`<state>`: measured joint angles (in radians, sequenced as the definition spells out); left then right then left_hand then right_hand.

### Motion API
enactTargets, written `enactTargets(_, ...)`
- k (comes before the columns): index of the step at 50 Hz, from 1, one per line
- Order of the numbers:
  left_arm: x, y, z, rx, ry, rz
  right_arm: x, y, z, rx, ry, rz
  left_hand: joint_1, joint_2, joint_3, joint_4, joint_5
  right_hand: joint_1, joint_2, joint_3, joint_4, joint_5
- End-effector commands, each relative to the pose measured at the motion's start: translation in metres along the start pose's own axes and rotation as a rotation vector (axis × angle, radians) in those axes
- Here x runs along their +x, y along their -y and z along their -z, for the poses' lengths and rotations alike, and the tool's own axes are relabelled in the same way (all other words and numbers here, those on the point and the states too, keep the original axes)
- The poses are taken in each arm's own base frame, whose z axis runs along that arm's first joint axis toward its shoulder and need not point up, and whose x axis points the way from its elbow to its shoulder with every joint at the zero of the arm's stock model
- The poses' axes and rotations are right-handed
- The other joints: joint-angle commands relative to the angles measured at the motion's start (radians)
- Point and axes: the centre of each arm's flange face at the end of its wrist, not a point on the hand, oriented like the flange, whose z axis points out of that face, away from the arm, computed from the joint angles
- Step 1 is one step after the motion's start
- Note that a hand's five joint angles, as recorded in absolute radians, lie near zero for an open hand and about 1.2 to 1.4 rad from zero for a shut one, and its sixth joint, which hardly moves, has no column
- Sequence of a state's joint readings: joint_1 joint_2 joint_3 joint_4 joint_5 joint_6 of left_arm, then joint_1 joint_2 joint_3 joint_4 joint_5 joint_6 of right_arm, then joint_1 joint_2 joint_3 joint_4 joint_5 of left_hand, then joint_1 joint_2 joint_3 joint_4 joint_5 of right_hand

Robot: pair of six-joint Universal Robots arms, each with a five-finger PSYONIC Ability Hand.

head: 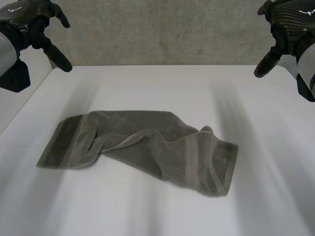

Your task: Fold the towel.

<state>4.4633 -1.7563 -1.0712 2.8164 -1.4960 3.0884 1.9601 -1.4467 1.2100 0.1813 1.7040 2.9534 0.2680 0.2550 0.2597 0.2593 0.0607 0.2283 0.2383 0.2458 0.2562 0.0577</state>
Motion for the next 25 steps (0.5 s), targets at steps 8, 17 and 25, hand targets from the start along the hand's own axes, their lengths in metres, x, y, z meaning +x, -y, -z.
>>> enactTargets(8,0.000,0.000,0.001,-0.006,0.001,0.006,0.002,0.001,0.000,-0.006,-0.005,0.000,-0.075,-0.062,-0.067,-0.066,-0.042,-0.054,-0.064,-0.071,-0.082,-0.058)
enactTargets(17,0.001,-0.004,0.000,-0.017,-0.011,-0.004,0.000,0.001,0.000,-0.005,0.009,0.012,-0.043,-0.030,-0.035,-0.034,-0.010,-0.054,-0.064,-0.071,-0.082,-0.058)
enactTargets(25,0.020,-0.022,0.003,-0.072,-0.119,-0.093,-0.028,-0.032,-0.003,-0.123,0.285,0.154,-0.037,-0.024,-0.029,-0.028,-0.004,-0.054,-0.064,-0.071,-0.082,-0.058)
